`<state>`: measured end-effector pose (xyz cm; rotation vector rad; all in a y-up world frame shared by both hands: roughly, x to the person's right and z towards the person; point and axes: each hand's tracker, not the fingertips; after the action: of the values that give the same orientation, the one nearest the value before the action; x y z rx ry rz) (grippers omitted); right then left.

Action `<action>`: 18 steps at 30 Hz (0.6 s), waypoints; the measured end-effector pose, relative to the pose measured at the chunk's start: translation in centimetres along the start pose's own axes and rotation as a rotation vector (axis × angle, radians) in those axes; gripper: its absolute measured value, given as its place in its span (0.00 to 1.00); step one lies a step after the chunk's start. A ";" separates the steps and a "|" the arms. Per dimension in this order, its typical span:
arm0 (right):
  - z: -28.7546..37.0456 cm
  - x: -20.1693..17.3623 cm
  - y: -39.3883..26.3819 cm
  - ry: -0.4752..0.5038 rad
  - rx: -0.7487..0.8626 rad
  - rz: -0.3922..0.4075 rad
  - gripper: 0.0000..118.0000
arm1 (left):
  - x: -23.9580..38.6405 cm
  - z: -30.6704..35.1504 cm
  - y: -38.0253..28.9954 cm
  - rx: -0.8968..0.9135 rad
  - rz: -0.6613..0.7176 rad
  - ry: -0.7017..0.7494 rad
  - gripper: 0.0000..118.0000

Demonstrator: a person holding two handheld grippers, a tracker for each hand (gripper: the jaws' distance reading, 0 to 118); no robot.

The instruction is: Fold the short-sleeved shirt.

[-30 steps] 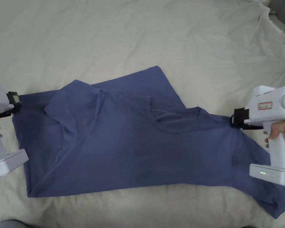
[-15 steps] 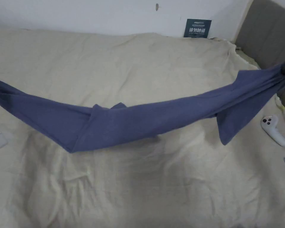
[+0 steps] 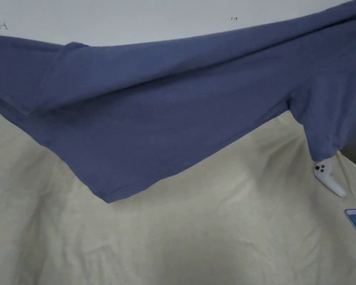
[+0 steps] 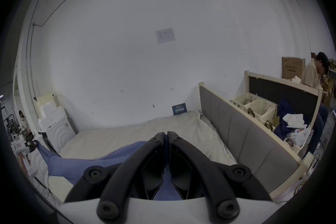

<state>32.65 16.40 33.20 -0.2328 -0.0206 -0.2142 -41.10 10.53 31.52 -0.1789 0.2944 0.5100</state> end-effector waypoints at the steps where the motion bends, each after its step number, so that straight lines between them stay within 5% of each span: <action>1: 0.0 0.0 0.6 -0.006 0.008 -0.008 0.02 | 0.3 0.2 0.5 0.011 0.005 0.011 0.00; 7: -1.8 -0.9 3.7 -0.021 0.033 -0.071 0.02 | 1.8 -1.0 2.7 0.027 0.022 0.068 0.00; 18: -14.0 -6.2 7.1 -0.244 -0.008 0.120 0.02 | 9.5 -12.6 4.5 0.020 -0.192 0.223 0.00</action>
<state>28.09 21.21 17.69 -0.2664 -0.2467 -0.0653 -38.40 15.68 16.21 -0.2424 0.4949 0.2960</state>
